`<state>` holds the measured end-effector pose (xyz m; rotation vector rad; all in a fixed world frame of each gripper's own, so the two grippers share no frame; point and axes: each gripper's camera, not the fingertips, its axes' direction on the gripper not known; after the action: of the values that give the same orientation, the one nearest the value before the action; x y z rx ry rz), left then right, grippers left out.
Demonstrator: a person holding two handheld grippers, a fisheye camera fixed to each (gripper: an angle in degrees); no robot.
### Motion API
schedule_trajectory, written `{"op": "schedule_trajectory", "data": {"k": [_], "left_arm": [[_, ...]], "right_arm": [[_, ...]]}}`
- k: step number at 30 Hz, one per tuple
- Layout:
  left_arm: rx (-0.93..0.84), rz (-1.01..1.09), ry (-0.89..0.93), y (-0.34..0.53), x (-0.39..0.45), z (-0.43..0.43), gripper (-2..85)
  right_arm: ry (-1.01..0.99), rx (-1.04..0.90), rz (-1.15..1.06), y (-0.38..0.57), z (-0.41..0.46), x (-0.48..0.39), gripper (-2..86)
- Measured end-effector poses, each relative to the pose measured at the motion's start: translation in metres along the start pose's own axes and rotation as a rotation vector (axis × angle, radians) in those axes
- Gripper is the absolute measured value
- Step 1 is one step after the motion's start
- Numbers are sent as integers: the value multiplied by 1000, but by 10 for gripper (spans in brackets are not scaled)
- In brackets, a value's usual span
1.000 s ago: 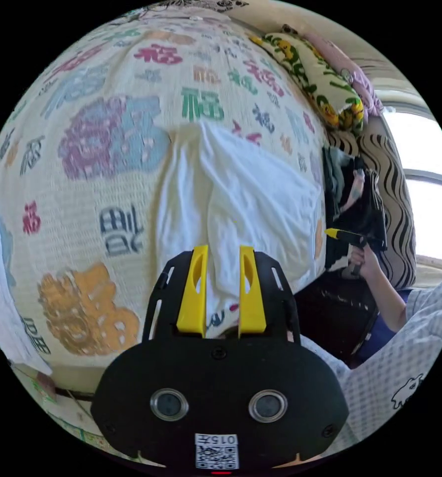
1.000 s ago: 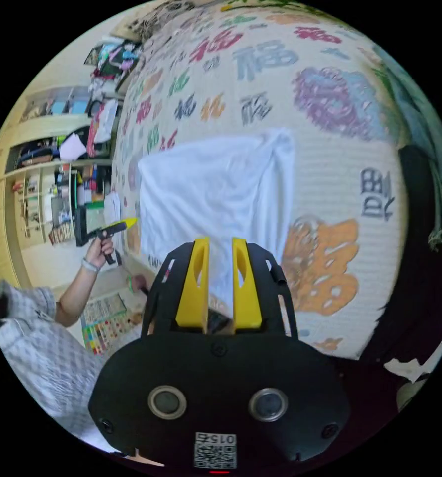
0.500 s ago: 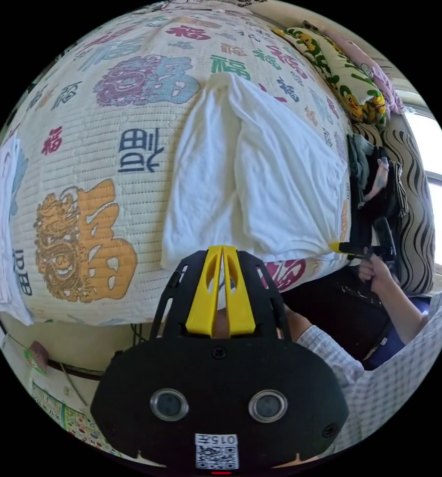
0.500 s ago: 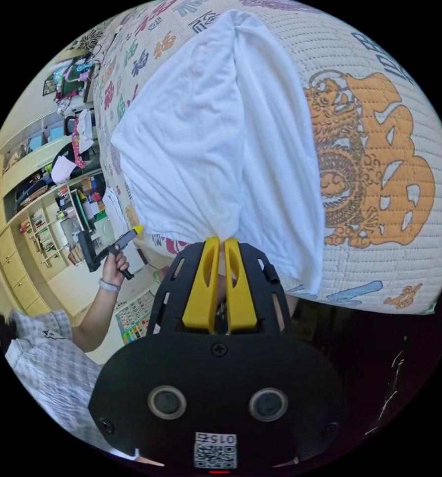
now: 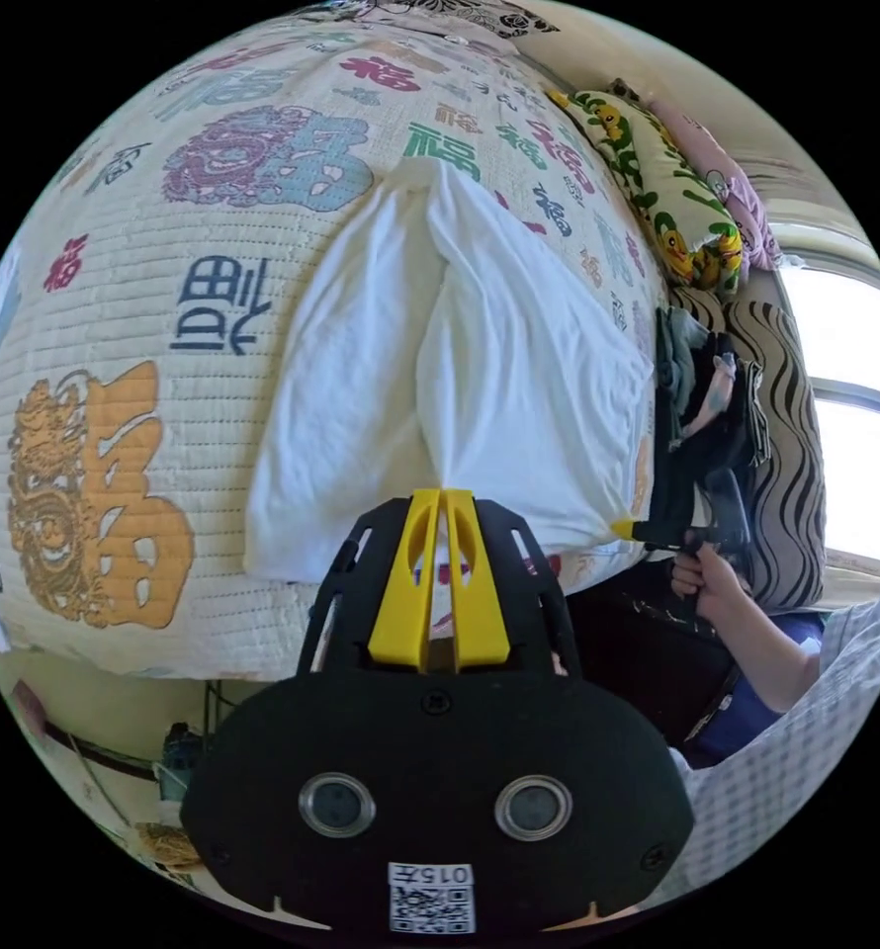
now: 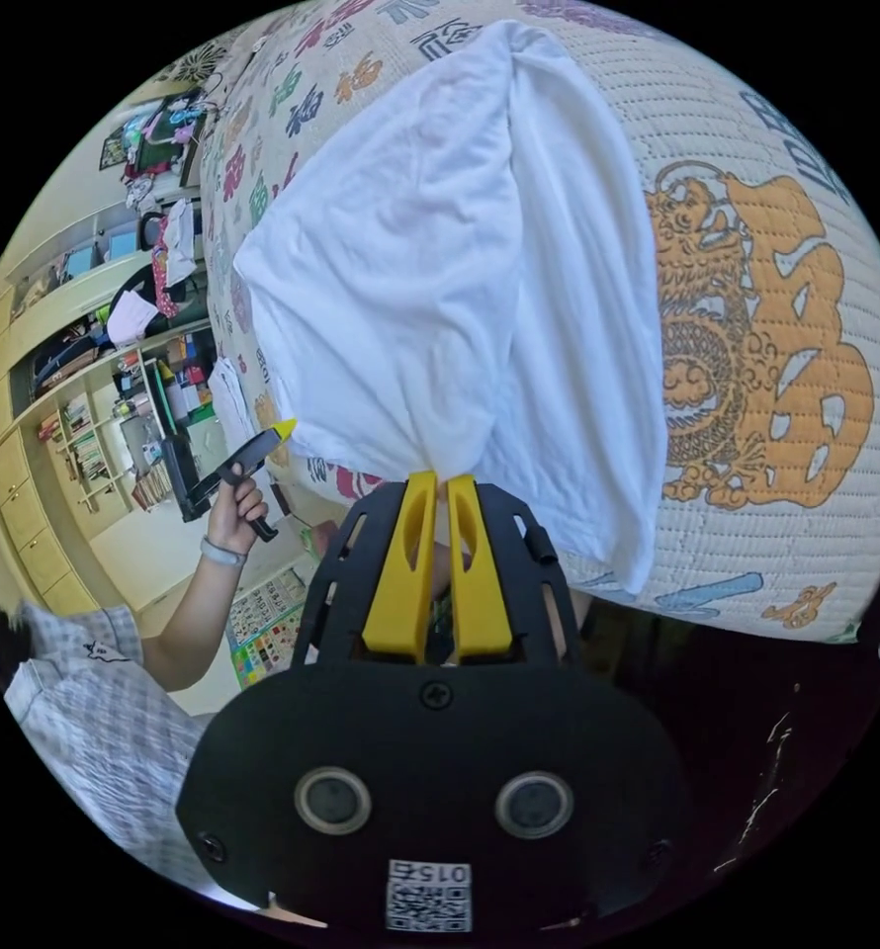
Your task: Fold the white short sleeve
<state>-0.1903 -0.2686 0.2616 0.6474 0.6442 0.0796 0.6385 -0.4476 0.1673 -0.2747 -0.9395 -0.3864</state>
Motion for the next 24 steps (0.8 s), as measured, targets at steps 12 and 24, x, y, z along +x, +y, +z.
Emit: {"op": "schedule_trajectory", "data": {"k": [12,24], "left_arm": [[-29,-66,-28,29,-8,0,48],[184,312,-156,-52,66,2,55]], "right_arm": [[133,-65,48,-26,33,-37,44],[346,379,-156,-141,-10,-141,9]]}}
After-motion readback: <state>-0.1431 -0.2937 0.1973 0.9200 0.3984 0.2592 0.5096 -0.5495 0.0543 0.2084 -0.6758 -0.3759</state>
